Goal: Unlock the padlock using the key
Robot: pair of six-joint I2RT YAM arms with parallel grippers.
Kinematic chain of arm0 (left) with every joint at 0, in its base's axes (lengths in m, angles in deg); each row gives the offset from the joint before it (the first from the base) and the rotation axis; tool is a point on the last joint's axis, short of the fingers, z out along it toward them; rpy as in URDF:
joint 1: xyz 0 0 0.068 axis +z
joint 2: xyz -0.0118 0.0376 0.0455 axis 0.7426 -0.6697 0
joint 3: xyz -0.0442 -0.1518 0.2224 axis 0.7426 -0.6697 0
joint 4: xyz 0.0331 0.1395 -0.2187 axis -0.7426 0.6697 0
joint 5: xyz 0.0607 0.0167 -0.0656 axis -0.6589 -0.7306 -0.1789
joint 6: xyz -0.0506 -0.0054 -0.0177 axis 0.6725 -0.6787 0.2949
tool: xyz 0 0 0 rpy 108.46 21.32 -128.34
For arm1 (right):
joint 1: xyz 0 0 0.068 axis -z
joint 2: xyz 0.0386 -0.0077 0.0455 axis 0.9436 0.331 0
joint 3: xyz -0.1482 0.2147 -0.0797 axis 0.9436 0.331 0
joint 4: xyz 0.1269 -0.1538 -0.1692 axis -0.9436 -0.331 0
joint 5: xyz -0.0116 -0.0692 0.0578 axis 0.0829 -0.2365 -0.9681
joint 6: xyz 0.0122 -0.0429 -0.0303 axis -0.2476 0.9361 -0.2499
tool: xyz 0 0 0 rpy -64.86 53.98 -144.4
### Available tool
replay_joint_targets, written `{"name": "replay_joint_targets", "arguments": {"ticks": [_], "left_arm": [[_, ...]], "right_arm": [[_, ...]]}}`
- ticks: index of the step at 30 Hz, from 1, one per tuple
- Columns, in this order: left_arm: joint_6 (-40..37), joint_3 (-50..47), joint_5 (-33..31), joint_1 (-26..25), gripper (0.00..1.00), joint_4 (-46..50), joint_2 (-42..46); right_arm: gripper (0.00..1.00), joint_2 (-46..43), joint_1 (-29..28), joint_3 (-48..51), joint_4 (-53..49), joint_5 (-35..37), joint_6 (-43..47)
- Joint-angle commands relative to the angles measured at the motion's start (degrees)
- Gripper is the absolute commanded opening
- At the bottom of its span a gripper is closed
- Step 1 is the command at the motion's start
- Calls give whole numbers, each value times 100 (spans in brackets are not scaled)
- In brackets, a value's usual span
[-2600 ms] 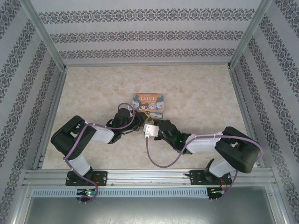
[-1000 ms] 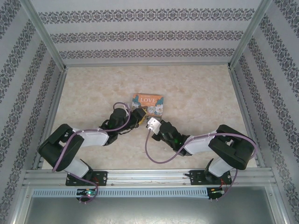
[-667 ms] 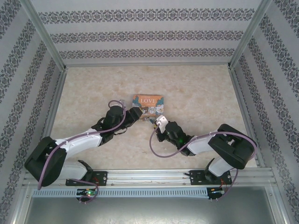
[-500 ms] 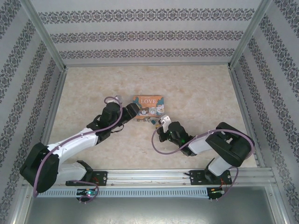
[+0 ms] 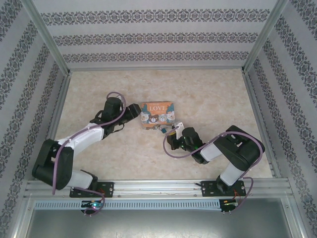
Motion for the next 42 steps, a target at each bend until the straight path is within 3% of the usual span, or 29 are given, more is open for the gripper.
{"name": "replay_joint_targets", "arguments": {"ticks": [1, 15, 23, 30, 42], "left_arm": [[-597, 375, 559, 168, 68, 275, -300], [-1024, 1210, 1250, 259, 68, 602, -1327], [-947, 1333, 1321, 261, 67, 721, -1624], [-826, 1085, 1360, 259, 62, 654, -1694], [-621, 529, 1559, 243, 44, 468, -1614]], "right_arm": [[19, -109, 82, 80, 219, -204, -137], [55, -1266, 597, -89, -794, -904, -572], [74, -1294, 883, -254, -841, -1930, -1230], [78, -847, 963, -663, -622, -2110, -1408], [77, -132, 1161, -1206, -392, -2241, -1174]]}}
